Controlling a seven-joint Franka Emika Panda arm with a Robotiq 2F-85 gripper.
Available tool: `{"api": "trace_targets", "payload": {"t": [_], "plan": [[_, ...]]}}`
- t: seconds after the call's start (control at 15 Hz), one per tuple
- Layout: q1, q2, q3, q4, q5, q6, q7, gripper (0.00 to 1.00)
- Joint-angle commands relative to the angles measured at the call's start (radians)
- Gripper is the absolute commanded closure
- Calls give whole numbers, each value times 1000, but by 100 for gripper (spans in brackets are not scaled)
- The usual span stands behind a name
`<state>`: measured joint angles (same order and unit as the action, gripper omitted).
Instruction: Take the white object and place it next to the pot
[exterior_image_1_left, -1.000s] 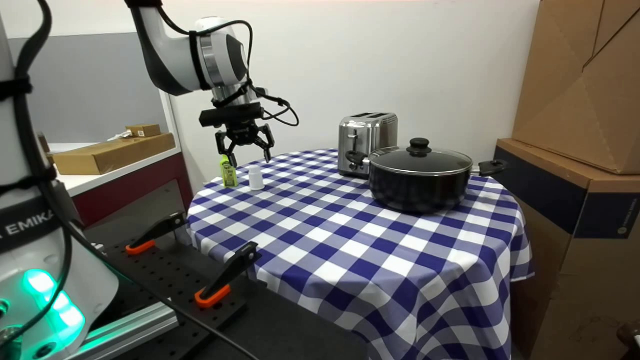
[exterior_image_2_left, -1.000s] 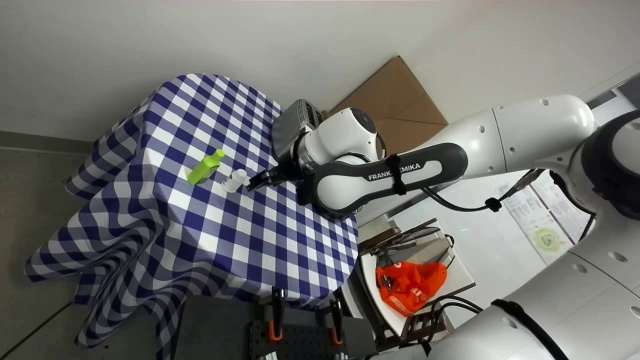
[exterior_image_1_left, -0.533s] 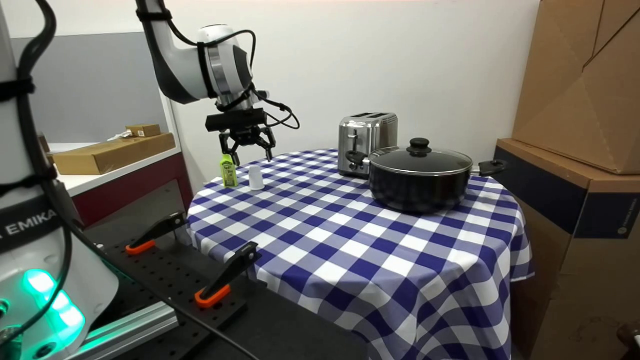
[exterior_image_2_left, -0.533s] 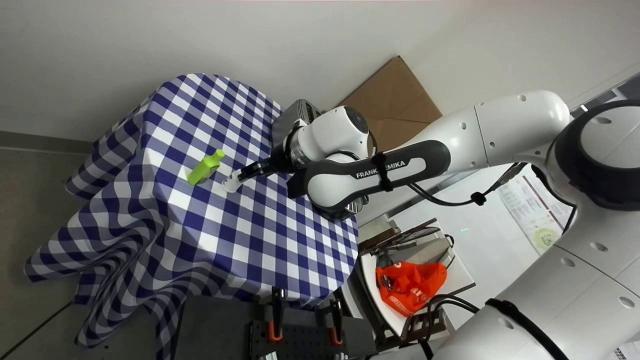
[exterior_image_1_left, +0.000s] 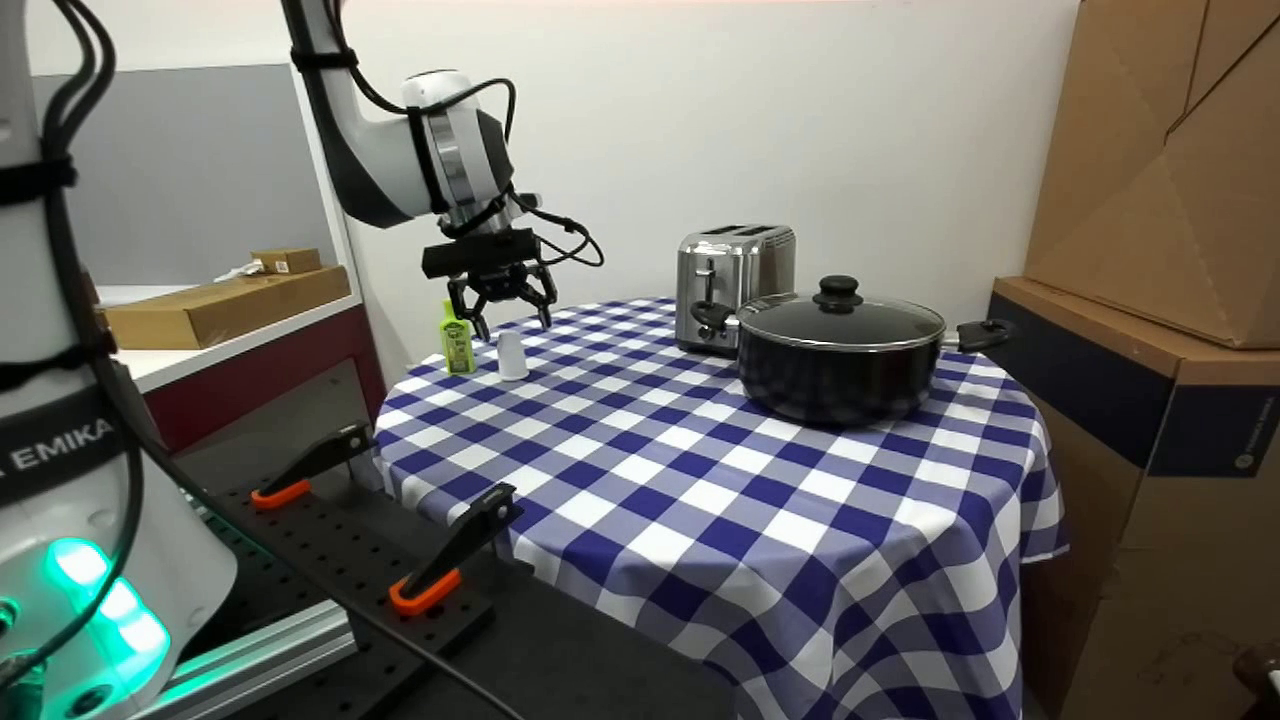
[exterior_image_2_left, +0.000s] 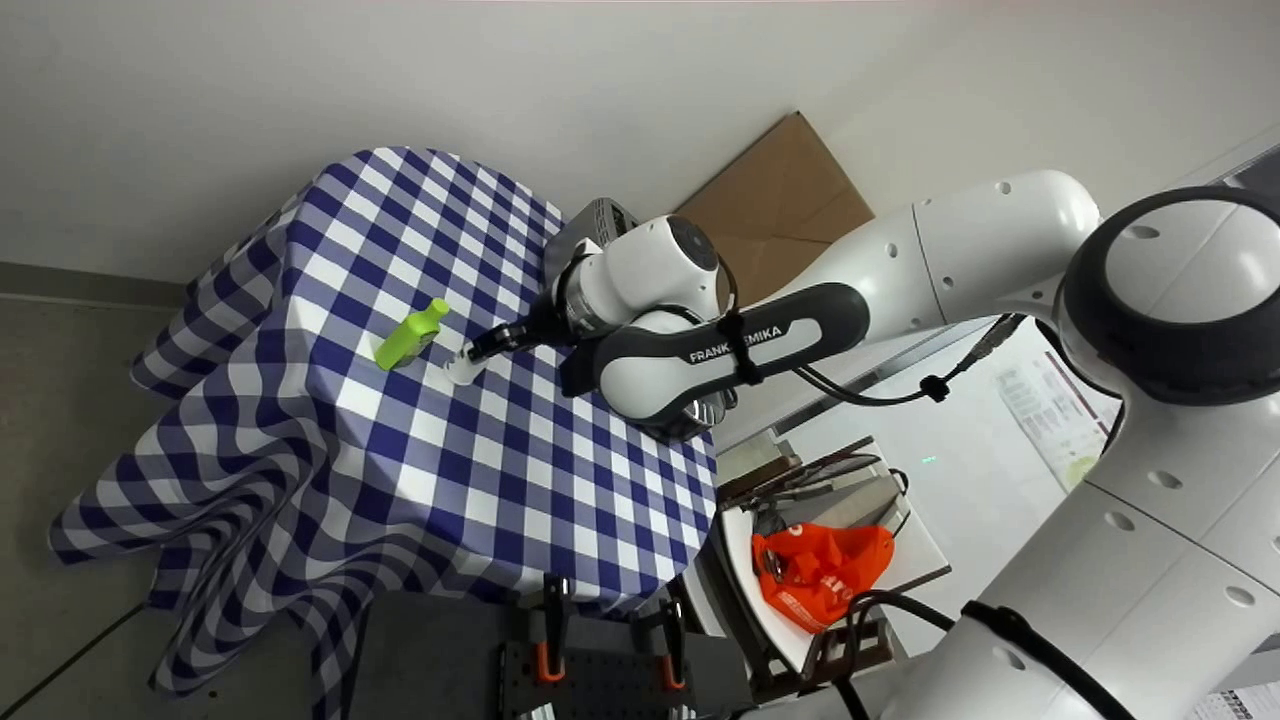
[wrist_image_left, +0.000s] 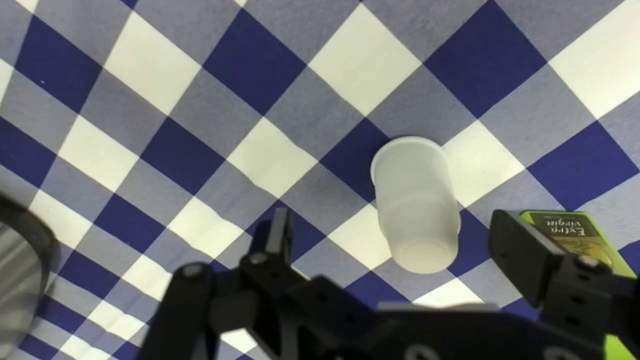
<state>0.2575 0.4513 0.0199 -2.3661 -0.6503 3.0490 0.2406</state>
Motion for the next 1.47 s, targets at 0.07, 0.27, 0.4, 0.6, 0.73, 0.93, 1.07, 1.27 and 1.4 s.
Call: {"api": "trace_targets", "payload": {"t": [0.07,0.27,0.4,0.6,0.73,0.93,1.07,1.27,1.4], "plan": [[51,48,-27,40,-8,27,43,40],[63,58,-25,43,-6,27,44,64],[61,56,-18,36,-2,28,40,80],[-12,16,63,-2,51,26,7,84],[-95,-25,146,-36,108,29,-16,84],[-183,-122,218,-88,353,33,-173,84],[-238,-191,220,-103,420,40,-214,84],[-299,-289,169,-113,503,30,-253,84],[-402,-347,188,-116,541,-10,-241,84]]}}
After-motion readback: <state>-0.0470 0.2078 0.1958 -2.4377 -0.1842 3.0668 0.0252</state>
